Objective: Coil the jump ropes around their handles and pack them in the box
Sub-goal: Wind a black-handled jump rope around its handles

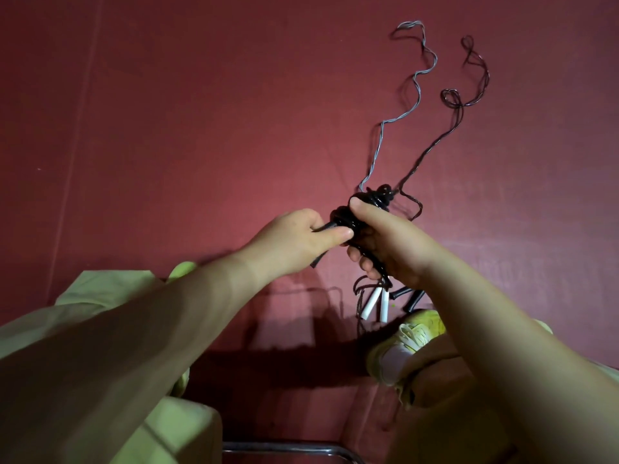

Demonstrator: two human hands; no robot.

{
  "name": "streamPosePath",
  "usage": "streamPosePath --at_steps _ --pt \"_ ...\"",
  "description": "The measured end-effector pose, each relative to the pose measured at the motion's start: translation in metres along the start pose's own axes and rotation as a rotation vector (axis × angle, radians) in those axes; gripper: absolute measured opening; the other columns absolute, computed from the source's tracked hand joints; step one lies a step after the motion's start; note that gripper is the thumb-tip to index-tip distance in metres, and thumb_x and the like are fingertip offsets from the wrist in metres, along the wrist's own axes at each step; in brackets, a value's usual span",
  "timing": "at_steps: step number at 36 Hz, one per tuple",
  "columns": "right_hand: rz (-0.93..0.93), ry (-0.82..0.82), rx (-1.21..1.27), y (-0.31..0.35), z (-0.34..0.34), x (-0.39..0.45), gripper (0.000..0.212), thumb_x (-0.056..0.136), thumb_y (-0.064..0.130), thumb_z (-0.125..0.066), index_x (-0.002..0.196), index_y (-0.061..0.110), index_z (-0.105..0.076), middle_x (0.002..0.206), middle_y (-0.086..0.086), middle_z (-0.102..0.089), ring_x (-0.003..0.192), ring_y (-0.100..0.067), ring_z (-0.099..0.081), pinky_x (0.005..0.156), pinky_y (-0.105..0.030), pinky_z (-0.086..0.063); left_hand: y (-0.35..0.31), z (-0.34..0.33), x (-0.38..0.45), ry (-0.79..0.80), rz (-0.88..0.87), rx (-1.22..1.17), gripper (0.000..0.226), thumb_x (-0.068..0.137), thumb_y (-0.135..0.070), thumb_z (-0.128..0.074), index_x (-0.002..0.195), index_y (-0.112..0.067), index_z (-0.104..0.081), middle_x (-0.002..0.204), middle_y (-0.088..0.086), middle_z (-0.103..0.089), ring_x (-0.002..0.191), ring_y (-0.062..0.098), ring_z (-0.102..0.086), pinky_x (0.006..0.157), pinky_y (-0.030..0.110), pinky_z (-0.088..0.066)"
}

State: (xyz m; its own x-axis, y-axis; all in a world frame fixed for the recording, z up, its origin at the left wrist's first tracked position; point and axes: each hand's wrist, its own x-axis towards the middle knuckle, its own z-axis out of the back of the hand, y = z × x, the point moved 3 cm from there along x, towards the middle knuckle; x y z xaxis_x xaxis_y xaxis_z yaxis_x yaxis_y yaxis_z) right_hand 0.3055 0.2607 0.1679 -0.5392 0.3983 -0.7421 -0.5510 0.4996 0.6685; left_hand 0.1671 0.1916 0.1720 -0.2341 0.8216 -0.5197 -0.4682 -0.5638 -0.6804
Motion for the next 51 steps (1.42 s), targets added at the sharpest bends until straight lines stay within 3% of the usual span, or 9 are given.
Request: streamPosePath --at_steps 4,9,13,18,23,29,33,45,51 --pt "0.12 -0.023 0.035 0.004 -0.002 -0.002 0.033 0.084 0.043 -0.051 0.077 0.013 -0.062 0.062 -0.005 -0.051 0.049 -0.016 -0.04 0.045 -0.028 -0.03 -0.001 -0.001 0.0 0.034 0.001 -0.025 0.044 0.073 -0.057 -0.068 0.071 -0.017 -0.049 0.066 -0.006 -0.048 0.06 0.014 -0.045 0.056 0.031 -0.033" --pt "0.249 -0.046 0.121 0.011 0.0 -0.004 0.042 0.073 0.035 -0.047 0.089 -0.002 -0.058 0.057 -0.008 -0.046 0.047 -0.018 -0.035 0.047 -0.03 -0.024 -0.002 -0.006 -0.005 0.284 0.036 -0.291 0.043 0.072 -0.055 -0.071 0.078 -0.017 -0.053 0.072 -0.001 -0.056 0.065 0.015 -0.05 0.062 0.027 -0.036" --pt "0.324 0.045 0.229 0.018 0.003 -0.008 0.032 0.061 0.038 -0.053 0.075 0.011 -0.061 0.056 -0.007 -0.043 0.047 -0.017 -0.033 0.046 -0.029 -0.022 -0.007 -0.009 -0.016 0.71 0.155 -0.701 0.069 0.076 -0.072 -0.043 0.102 -0.013 -0.064 0.087 0.005 -0.07 0.079 0.02 -0.062 0.084 0.037 -0.047" --pt "0.386 0.235 0.206 0.023 -0.001 -0.014 0.04 0.065 0.042 -0.05 0.082 0.008 -0.063 0.06 -0.014 -0.05 0.047 -0.016 -0.04 0.046 -0.028 -0.028 -0.016 -0.008 -0.023 0.882 0.214 -1.001 0.075 0.078 -0.071 -0.026 0.083 -0.009 -0.069 0.064 0.001 -0.053 0.056 0.016 -0.052 0.073 0.039 -0.051" --pt "0.33 0.235 0.087 0.023 0.005 -0.018 0.035 0.086 0.034 -0.043 0.088 0.002 -0.057 0.067 -0.01 -0.055 0.05 -0.017 -0.041 0.05 -0.037 -0.021 -0.015 -0.01 -0.022 0.793 0.24 -0.925 0.072 0.088 -0.071 -0.016 0.07 -0.019 -0.061 0.058 -0.004 -0.039 0.049 0.011 -0.037 0.065 0.032 -0.046" --pt "0.228 0.12 -0.07 0.02 0.016 -0.019 0.05 0.088 0.046 -0.054 0.099 -0.002 -0.06 0.067 -0.007 -0.055 0.047 -0.014 -0.043 0.045 -0.026 -0.03 -0.009 -0.01 -0.014 0.578 0.228 -0.763 0.065 0.094 -0.065 -0.018 0.077 -0.014 -0.054 0.056 -0.003 -0.042 0.048 0.013 -0.036 0.058 0.029 -0.042" --pt "0.179 -0.015 -0.204 0.02 0.017 -0.021 0.043 0.097 0.042 -0.048 0.089 0.002 -0.062 0.06 -0.003 -0.051 0.039 -0.009 -0.039 0.033 -0.015 -0.028 -0.006 -0.011 -0.01 0.437 0.218 -0.692 0.062 0.096 -0.062 -0.022 0.077 -0.013 -0.054 0.055 0.0 -0.044 0.047 0.015 -0.036 0.055 0.027 -0.039" --pt "0.101 -0.215 -0.361 0.008 0.019 -0.006 0.056 0.088 0.061 -0.052 0.058 0.013 -0.051 0.04 0.006 -0.037 0.037 -0.013 -0.03 0.042 -0.021 -0.029 0.002 -0.007 0.001 0.198 0.137 -0.458 0.059 0.099 -0.054 -0.027 0.073 -0.011 -0.057 0.049 -0.004 -0.049 0.043 0.013 -0.042 0.045 0.02 -0.038" --pt "0.101 -0.29 -0.48 0.005 0.016 -0.004 0.059 0.089 0.063 -0.048 0.054 0.019 -0.034 0.038 0.007 -0.031 0.037 -0.015 -0.028 0.049 -0.026 -0.027 0.009 -0.002 0.009 0.094 0.07 -0.256 0.06 0.098 -0.056 -0.028 0.072 -0.013 -0.061 0.059 -0.002 -0.055 0.054 0.017 -0.05 0.063 0.028 -0.044"
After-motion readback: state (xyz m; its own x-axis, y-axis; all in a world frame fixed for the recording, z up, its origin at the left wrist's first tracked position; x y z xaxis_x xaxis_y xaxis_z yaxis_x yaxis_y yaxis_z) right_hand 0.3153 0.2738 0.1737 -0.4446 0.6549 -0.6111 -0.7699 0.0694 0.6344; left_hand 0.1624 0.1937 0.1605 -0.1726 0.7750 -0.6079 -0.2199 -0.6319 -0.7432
